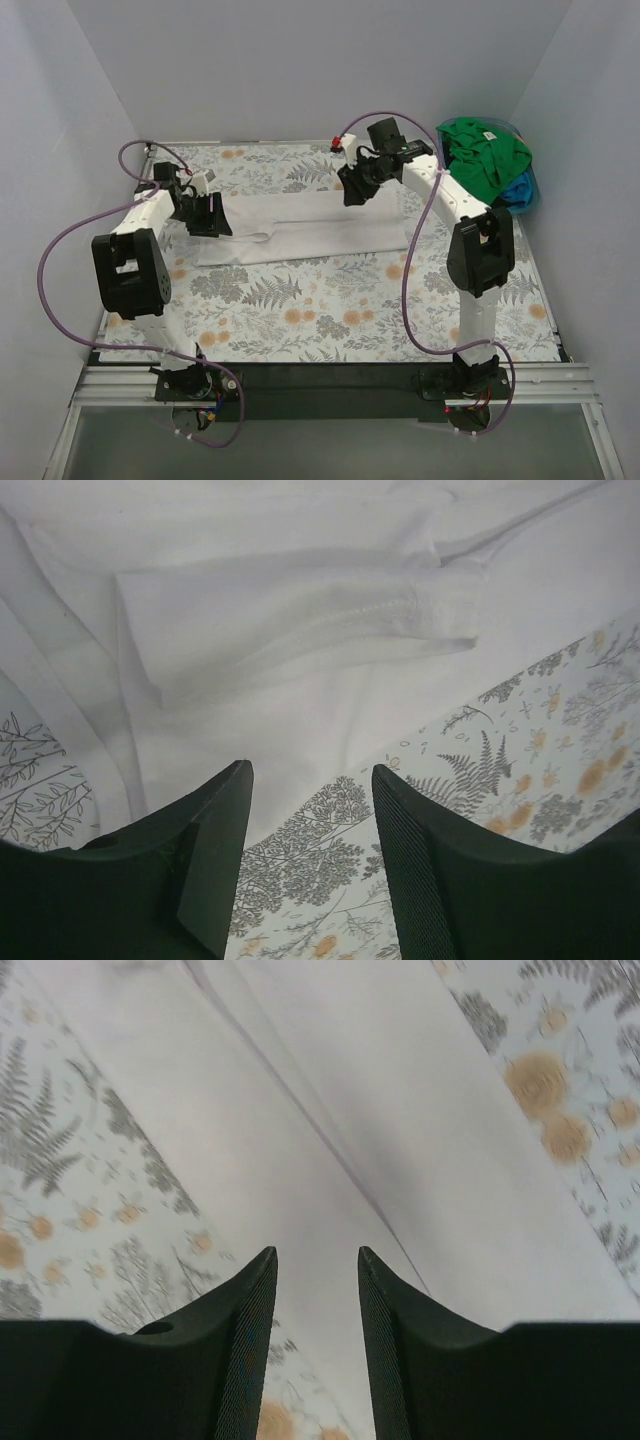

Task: Fold and stack the t-shirts
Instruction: Fold the tshirt

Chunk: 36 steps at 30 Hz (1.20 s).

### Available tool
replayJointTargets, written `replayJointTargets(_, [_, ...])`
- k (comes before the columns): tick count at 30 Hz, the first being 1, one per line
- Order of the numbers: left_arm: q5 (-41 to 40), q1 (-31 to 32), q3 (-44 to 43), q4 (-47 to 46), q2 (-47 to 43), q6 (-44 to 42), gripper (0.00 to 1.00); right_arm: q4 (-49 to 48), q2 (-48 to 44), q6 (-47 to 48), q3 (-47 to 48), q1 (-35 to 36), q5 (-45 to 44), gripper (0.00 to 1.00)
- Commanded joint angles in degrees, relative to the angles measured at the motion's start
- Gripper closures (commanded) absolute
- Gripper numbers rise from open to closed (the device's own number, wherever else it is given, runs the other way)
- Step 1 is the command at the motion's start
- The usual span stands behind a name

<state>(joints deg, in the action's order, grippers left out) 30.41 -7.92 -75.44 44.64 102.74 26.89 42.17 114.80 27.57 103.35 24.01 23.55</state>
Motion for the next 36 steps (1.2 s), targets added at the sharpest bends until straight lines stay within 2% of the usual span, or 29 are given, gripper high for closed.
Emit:
replayJointTargets(1, [5.3, -3.1, 0.9, -3.2, -2.2, 7.8, 0.49, -3.0, 4.4, -12.7, 5.3, 3.4, 10.8, 0.55])
replayJointTargets(2, [5.6, -3.6, 1.0, -3.8, -1.9, 8.3, 0.44, -5.7, 6.2, -14.3, 5.7, 4.1, 12.1, 0.54])
replayJointTargets(3, [5.7, -4.1, 1.1, -3.9, -1.6, 8.7, 0.42, -7.4, 6.9, -16.0, 6.0, 5.3, 13.0, 0.48])
replayJointTargets(5, [6.8, -5.7, 0.9, -4.3, -0.5, 9.8, 0.41, -11.0, 8.6, -22.0, 5.7, 6.2, 16.0, 0.42])
replayJointTargets(6, [7.0, -6.3, 0.8, -4.7, -0.3, 10.4, 0.41, -14.7, 9.1, -24.4, 5.5, 7.2, 16.8, 0.35])
replayJointTargets(8, [8.1, -8.0, 0.6, -4.8, 1.1, 11.3, 0.41, -19.6, 10.2, -31.0, 3.9, 7.9, 18.6, 0.28])
replayJointTargets(9, [8.6, -8.4, 0.4, -4.9, 1.6, 11.4, 0.40, -24.9, 10.4, -33.1, 3.2, 8.6, 19.1, 0.23])
replayJointTargets(12, [9.5, -9.1, 0.6, -5.9, 3.3, 12.5, 0.40, -33.8, 11.7, -40.9, 1.2, 9.6, 20.5, 0.18])
replayJointTargets(24, [12.3, -9.1, 0.5, -10.6, 7.7, 16.3, 0.40, -45.9, 18.9, -55.2, -0.1, 13.1, 22.9, 0.17])
replayJointTargets(30, [12.7, -8.8, -0.5, -11.7, 9.7, 17.2, 0.40, -47.0, 19.8, -56.2, -1.1, 13.4, 23.5, 0.14])
replayJointTargets(36, [14.6, -8.2, -0.8, -12.3, 10.4, 17.5, 0.43, -47.2, 17.2, -53.8, -6.4, 13.4, 24.3, 0.12])
